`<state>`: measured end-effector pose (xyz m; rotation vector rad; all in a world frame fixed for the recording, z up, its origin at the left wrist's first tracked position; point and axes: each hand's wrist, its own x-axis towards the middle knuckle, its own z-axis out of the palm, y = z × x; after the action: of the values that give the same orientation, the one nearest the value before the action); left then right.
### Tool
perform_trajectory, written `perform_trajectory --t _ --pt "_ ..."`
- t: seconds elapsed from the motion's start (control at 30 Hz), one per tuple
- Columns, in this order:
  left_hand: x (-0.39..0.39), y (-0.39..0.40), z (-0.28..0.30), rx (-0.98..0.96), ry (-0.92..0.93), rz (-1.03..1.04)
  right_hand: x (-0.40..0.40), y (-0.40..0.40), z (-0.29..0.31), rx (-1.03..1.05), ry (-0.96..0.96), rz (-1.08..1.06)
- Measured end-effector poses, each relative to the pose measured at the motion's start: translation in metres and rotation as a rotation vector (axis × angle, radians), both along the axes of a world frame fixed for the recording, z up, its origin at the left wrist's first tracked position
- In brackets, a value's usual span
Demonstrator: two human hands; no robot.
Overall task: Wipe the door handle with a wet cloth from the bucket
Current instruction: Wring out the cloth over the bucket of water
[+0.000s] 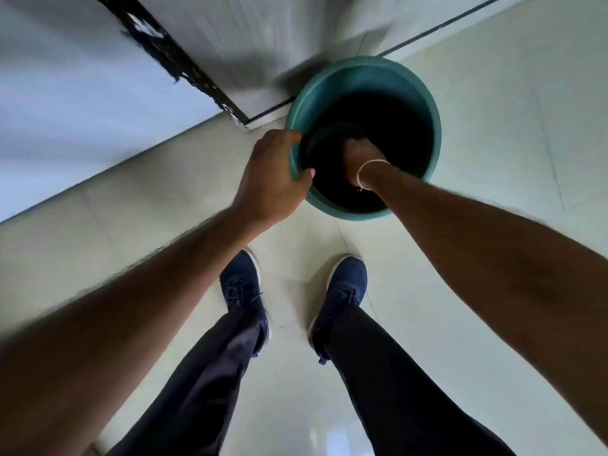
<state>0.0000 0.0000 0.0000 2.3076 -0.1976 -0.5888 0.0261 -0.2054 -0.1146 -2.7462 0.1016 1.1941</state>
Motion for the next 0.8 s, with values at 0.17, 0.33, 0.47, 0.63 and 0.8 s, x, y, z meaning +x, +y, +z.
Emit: perform_trajectory --t 0.17,0.33,0.47,0.63,0.8 --pt "-0.005 0.006 -0.02 -0.021 -0.087 0.028 0.012 0.011 -0.035 0.042 -0.012 0.221" --pt "-0.005 0.005 -0.028 -0.038 -0.107 0.041 0.015 0.017 -0.066 0.001 -0.005 0.383" --pt "-0.004 0.006 -0.026 -0.035 -0.103 0.03 0.014 0.017 -0.072 -0.049 -0.047 0.375" --pt "-0.002 -0.001 -0.005 -0.005 -0.02 0.03 0.004 0.007 -0.034 -0.072 -0.183 0.219" --pt "0.003 -0.012 0.048 -0.045 0.083 0.051 -0.02 0.001 0.064 0.15 -0.349 -0.303"
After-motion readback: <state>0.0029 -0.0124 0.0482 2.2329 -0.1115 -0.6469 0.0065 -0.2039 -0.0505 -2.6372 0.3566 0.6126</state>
